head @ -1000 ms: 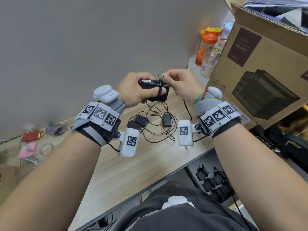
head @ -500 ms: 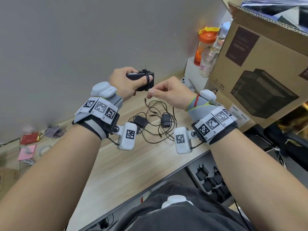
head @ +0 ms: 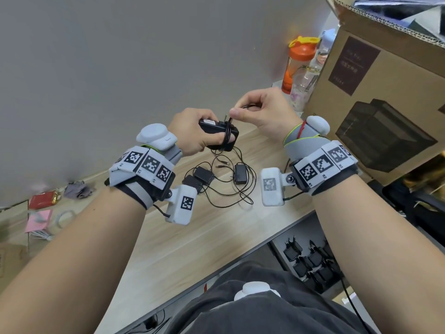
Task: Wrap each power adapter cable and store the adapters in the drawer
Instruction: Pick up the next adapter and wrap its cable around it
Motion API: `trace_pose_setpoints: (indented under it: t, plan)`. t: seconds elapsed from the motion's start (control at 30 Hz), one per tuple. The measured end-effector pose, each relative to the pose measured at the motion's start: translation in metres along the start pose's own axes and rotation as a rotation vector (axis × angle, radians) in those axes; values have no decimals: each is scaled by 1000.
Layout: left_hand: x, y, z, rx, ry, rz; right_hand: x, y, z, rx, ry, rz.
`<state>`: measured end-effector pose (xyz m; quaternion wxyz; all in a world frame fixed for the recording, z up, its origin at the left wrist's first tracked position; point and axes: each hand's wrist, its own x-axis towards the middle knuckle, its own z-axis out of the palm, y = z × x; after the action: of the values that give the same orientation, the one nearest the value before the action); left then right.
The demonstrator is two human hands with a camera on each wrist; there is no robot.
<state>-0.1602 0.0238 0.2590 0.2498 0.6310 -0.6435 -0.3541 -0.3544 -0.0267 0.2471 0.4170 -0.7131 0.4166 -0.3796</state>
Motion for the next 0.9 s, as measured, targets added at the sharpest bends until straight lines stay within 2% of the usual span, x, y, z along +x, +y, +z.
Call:
trace_pose_setpoints:
  t: [0.13,0.2,0.37,0.53,0.6,0.73,0.9]
  plan:
    - [-2,6,3,-70,-83,47,3,10,-5,26,26,3]
    - [-3,12,4,-142,-69,70,3,17,-2,32,4,8]
    - [-2,21,6,-318,43,92,-2,22,10,-11,-26,61]
    - [14,14,-1,-452,226,53,-13,20,25,-106,-148,37]
    - [18,10,-3,-430,272,27,-15,17,29,-117,-162,49]
    - [21,-6,-5,-217,318,-51,-14,10,25,-152,-155,97]
    - [18,-19,0,-59,195,-104,-7,11,16,-151,-100,45]
